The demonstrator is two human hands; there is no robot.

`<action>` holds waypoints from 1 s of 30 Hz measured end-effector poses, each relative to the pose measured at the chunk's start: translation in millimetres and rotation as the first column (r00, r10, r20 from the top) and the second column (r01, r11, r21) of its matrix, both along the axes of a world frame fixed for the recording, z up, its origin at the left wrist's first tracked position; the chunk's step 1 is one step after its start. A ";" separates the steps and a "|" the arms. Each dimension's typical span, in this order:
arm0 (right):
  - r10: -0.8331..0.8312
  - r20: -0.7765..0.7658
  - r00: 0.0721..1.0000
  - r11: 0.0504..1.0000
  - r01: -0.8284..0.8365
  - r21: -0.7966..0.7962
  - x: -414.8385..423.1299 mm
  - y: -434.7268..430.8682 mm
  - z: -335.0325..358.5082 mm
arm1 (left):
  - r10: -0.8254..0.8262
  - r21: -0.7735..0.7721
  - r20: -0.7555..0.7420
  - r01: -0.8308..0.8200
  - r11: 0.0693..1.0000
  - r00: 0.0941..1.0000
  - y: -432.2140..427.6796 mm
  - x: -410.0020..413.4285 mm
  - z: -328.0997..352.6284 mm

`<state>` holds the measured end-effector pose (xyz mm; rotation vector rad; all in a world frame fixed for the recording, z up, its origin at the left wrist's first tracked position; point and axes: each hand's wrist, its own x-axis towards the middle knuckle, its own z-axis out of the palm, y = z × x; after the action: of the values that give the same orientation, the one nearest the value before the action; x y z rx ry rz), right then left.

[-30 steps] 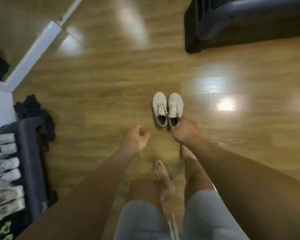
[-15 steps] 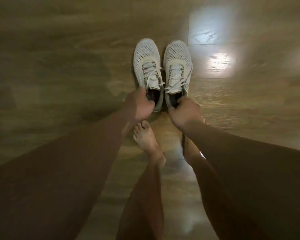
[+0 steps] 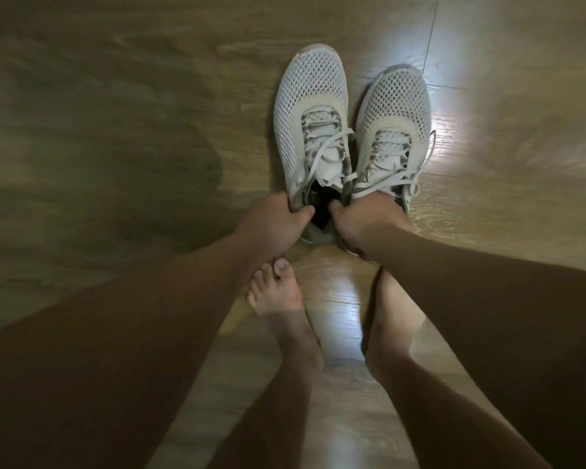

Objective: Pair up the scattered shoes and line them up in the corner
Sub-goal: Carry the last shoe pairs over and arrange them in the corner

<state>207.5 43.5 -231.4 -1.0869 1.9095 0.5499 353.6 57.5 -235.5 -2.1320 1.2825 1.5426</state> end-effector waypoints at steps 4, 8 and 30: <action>0.033 -0.018 0.999 0.998 -0.034 -0.043 0.7 -5.7 28.6 | 0.042 -0.106 0.025 -0.039 0.994 0.999 -5.9 0.7 28.2; 0.033 0.024 0.999 0.998 -0.031 -0.059 -1.2 -18.5 82.9 | 0.050 -0.165 0.027 -0.045 0.985 0.998 -19.3 4.2 80.7; 0.656 0.082 0.750 0.724 -0.596 -0.348 121.7 -5.4 645.1 | 0.324 -0.484 0.147 -0.217 0.847 0.935 63.8 122.0 654.3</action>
<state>329.2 38.1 413.6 -1.9542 1.4356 0.4914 475.6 121.3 418.8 -2.8017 1.4237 1.1072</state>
